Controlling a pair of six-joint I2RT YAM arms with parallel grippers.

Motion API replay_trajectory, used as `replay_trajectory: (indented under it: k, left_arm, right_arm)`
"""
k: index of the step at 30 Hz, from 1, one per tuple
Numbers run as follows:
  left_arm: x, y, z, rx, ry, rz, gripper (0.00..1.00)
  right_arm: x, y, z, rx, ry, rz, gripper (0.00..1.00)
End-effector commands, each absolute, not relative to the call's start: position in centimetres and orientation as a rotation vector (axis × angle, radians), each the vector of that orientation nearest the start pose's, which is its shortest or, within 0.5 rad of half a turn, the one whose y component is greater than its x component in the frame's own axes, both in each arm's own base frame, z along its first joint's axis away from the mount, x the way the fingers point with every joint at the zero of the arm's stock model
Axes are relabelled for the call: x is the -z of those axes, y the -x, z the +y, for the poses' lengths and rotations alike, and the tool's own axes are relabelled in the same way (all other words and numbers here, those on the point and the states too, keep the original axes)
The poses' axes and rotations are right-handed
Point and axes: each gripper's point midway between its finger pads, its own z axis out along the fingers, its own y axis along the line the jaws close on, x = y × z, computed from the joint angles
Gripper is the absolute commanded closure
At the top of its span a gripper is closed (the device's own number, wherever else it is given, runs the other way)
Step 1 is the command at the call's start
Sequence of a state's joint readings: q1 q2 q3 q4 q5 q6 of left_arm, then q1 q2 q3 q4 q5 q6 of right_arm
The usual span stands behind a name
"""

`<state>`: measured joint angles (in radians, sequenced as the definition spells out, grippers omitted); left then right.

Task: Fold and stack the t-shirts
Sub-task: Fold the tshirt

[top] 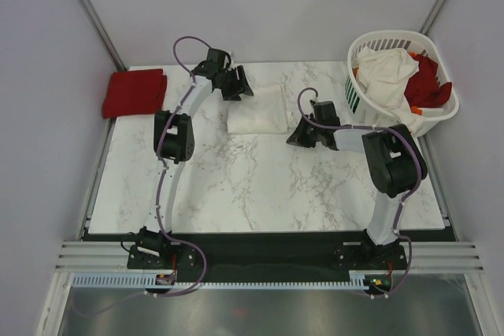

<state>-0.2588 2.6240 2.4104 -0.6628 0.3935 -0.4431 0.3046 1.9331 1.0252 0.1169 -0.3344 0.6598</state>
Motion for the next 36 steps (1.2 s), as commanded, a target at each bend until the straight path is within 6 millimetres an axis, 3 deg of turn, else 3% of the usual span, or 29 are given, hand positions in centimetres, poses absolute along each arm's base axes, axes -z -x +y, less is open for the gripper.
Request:
replay_trajectory:
  k: [1, 4, 6, 7, 8, 9, 10, 12, 13, 14, 15, 16, 17, 18, 19, 21, 23, 24, 25, 27, 29, 30, 31, 32, 33, 34, 36]
  left_arm:
    - [-7.4, -62.8, -22.0, 0.687, 0.031, 2.315, 0.32]
    - [-8.0, -65.1, -20.5, 0.634, 0.062, 2.239, 0.24]
    - [-10.3, -66.1, -20.2, 0.641, 0.057, 2.172, 0.06]
    - [-13.3, -66.1, -20.6, 0.666, 0.027, 2.118, 0.02]
    - [-14.6, -65.9, -21.0, 0.681, -0.001, 2.095, 0.0]
    - [-16.7, -65.8, -21.2, 0.697, -0.022, 2.05, 0.0]
    - [-20.7, -65.2, -21.4, 0.715, -0.05, 1.991, 0.0]
    - [-23.4, -64.1, -21.0, 0.698, -0.063, 1.964, 0.0]
    - [-24.4, -63.7, -20.5, 0.667, -0.049, 1.956, 0.0]
    - [-26.7, -62.2, -19.8, 0.649, -0.048, 1.939, 0.0]
    - [-27.1, -61.3, -19.5, 0.636, -0.04, 1.946, 0.0]
    - [-27.9, -60.3, -18.9, 0.62, -0.028, 1.947, 0.0]
    - [-27.4, -58.2, -18.5, 0.62, -0.013, 1.986, 0.01]
    - [-27.3, -57.0, -18.4, 0.624, -0.005, 2.001, 0.02]
    - [-26.5, -55.9, -18.4, 0.636, 0.001, 2.032, 0.03]
    - [-23.2, -53.2, -18.4, 0.652, 0.029, 2.124, 0.05]
    - [-19.8, -51.4, -18.7, 0.677, 0.062, 2.213, 0.1]
    - [-19.1, -51.0, -18.9, 0.692, 0.072, 2.23, 0.13]
    - [-18.2, -50.8, -19.1, 0.706, 0.081, 2.249, 0.14]
    - [-15.9, -50.7, -19.6, 0.716, 0.104, 2.291, 0.16]
    - [-15.2, -51.2, -20.3, 0.75, 0.115, 2.302, 0.16]
    - [-14.4, -51.5, -20.6, 0.768, 0.12, 2.312, 0.17]
    - [-12.4, -51.6, -21.3, 0.804, 0.117, 2.351, 0.18]
    - [-12.1, -52.2, -21.8, 0.826, 0.119, 2.351, 0.18]
    - [-11.3, -52.3, -22.2, 0.84, 0.121, 2.366, 0.19]
    - [-9.0, -52.4, -22.4, 0.842, 0.131, 2.407, 0.19]
    - [-7.4, -52.6, -22.6, 0.838, 0.138, 2.431, 0.19]
  right_arm:
    - [2.8, -36.4, 17.4, -0.584, -0.333, 2.642, 0.85]
    - [2.4, -35.6, 17.5, -0.566, -0.286, 2.66, 0.86]
    - [1.3, -35.4, 17.5, -0.515, -0.256, 2.645, 0.86]
    - [0.6, -35.7, 17.6, -0.498, -0.232, 2.627, 0.86]
    - [-0.2, -35.9, 17.8, -0.482, -0.217, 2.611, 0.86]
    - [-1.4, -36.0, 18.0, -0.442, -0.193, 2.586, 0.85]
    - [-3.1, -37.0, 18.6, -0.45, -0.167, 2.542, 0.85]
    - [-6.1, -37.7, 20.6, -0.503, -0.098, 2.471, 0.84]
    - [-8.6, -39.0, 21.9, -0.546, -0.063, 2.41, 0.83]
    - [-10.1, -39.6, 23.0, -0.571, -0.014, 2.372, 0.82]
    - [-10.9, -40.0, 24.4, -0.604, 0.021, 2.354, 0.81]
    - [-14.1, -41.4, 26.4, -0.7, 0.067, 2.288, 0.81]
    - [-15.1, -42.1, 27.5, -0.75, 0.077, 2.27, 0.81]
    - [-14.7, -42.9, 28.5, -0.789, 0.087, 2.281, 0.81]
    - [-17.8, -44.2, 30.2, -0.873, 0.121, 2.214, 0.81]
    - [-19.2, -46.6, 32.4, -0.953, 0.124, 2.18, 0.81]
    - [-19.7, -47.7, 33.8, -1.03, 0.133, 2.165, 0.81]
    - [-17.6, -48.5, 34.7, -1.063, 0.11, 2.207, 0.81]
    - [-18.9, -49.5, 35.6, -1.111, 0.124, 2.17, 0.82]
    - [-16.7, -50.6, 36.7, -1.197, 0.105, 2.191, 0.82]
    - [-14.7, -51.4, 36.5, -1.245, 0.067, 2.204, 0.82]
    - [-12.7, -52.0, 36.1, -1.29, 0.044, 2.215, 0.83]
    - [-11.4, -52.3, 35.9, -1.334, -0.002, 2.219, 0.83]
    - [-9.4, -52.7, 35.7, -1.368, -0.026, 2.224, 0.84]
    - [-8.4, -52.7, 34.9, -1.396, -0.046, 2.234, 0.85]
    - [-6.3, -52.2, 34.3, -1.399, -0.092, 2.277, 0.85]
    - [-4.2, -52.0, 32.6, -1.364, -0.142, 2.306, 0.86]
